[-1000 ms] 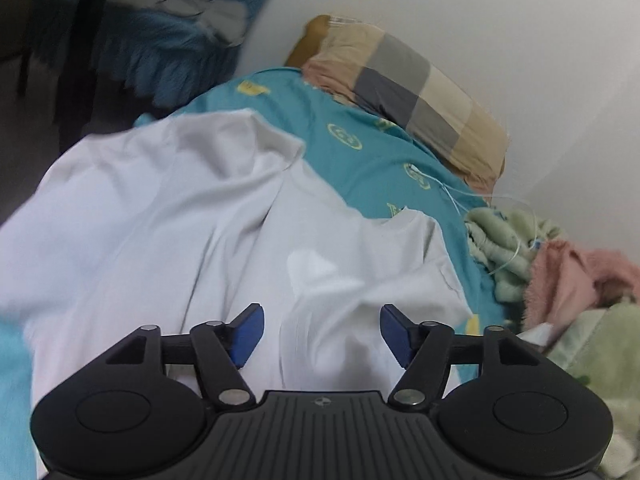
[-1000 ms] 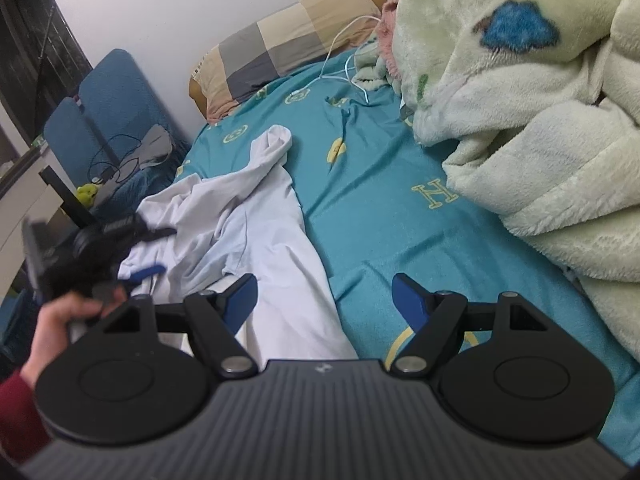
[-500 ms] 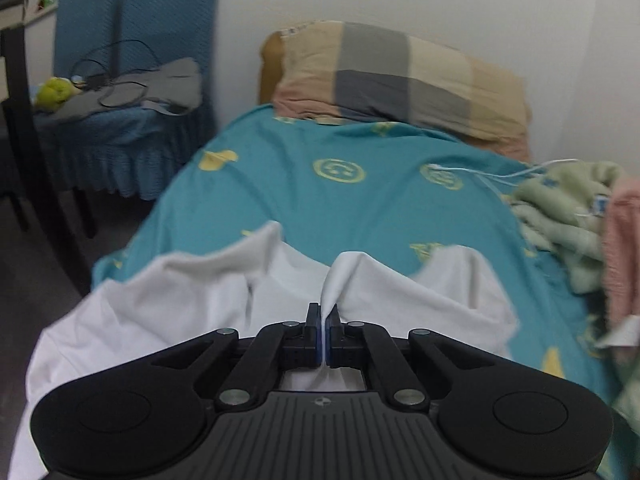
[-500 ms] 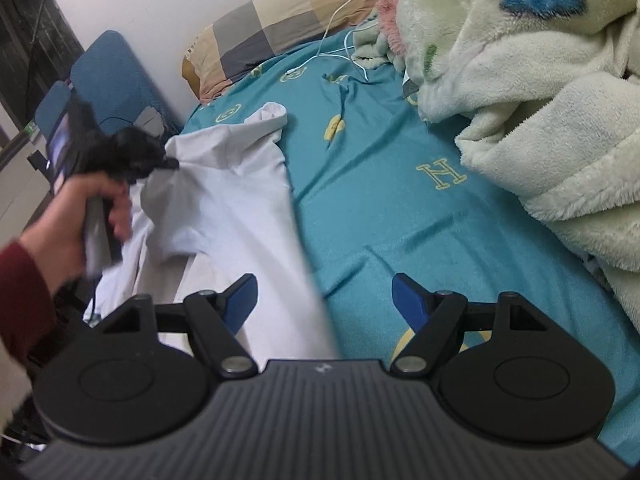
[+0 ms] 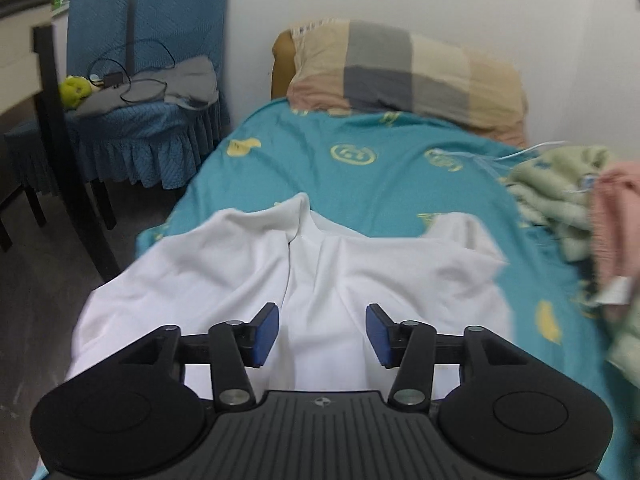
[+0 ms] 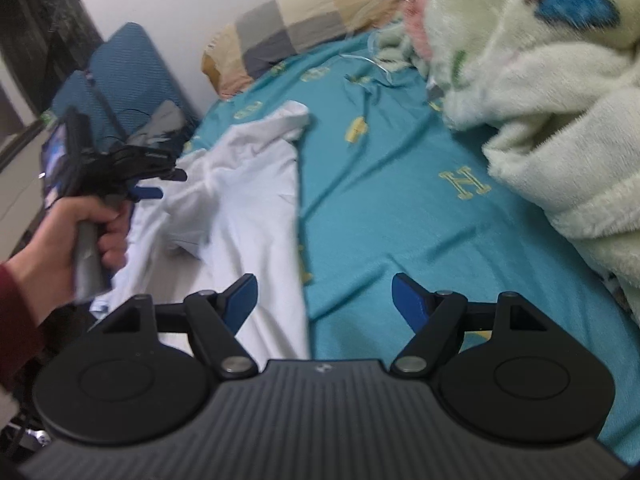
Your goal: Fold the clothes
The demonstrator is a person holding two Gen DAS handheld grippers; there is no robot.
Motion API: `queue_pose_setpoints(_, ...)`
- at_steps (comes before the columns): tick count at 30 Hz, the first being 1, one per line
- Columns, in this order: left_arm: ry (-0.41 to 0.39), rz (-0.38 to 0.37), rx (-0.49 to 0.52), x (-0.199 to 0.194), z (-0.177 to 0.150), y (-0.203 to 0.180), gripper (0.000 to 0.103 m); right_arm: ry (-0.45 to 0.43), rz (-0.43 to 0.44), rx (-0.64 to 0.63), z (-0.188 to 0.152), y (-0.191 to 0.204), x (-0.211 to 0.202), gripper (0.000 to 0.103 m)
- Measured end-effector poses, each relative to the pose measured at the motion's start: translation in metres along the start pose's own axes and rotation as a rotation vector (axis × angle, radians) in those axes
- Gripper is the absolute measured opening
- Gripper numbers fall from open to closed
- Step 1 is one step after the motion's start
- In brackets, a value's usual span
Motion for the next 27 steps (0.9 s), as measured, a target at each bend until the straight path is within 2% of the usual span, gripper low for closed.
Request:
queue_pose_setpoints(5,-0.021,-0.033,0.024,-0.121,-0.043,0.012,0.057,-0.017,0.036,-0.042,0.003,0.016,-0.022,0.076)
queue_pose_setpoints(7,-0.052,-0.023,0.058,-0.168,-0.064,0.015,0.058,-0.027,0.050,-0.052,0.003,0.023,-0.035,0.076)
queue_pose_setpoints(10,-0.079,-0.010,0.073,-0.219,-0.098,0.021,0.059,-0.027,0.063,-0.072,-0.002,0.033,-0.054,0.076)
queue_pose_setpoints(17,-0.023,-0.092,-0.047,-0.275,-0.178,0.039,0.059,0.012,0.064,-0.197,-0.027,0.061,-0.109,0.076)
queue_pose_setpoints(22,-0.010,-0.164,0.026,-0.284,-0.209,0.020,0.059,-0.045,0.035,-0.202,-0.043,0.061,-0.149,0.076)
queue_pose_setpoints(27,0.019,-0.292,0.060,-0.286,-0.232,-0.018,0.055,-0.129,-0.008,-0.133,-0.032,0.047,-0.163,0.076)
Point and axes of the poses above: each gripper's, at about its wrist camera, not at the fingertips, and x roughly the way its jaws point, y to its left, z to its top, the point moved 9 cm from there along x, roughly the way its jaws point, and after that the axes turned 12 degrees about z, right-handed, at the moved point
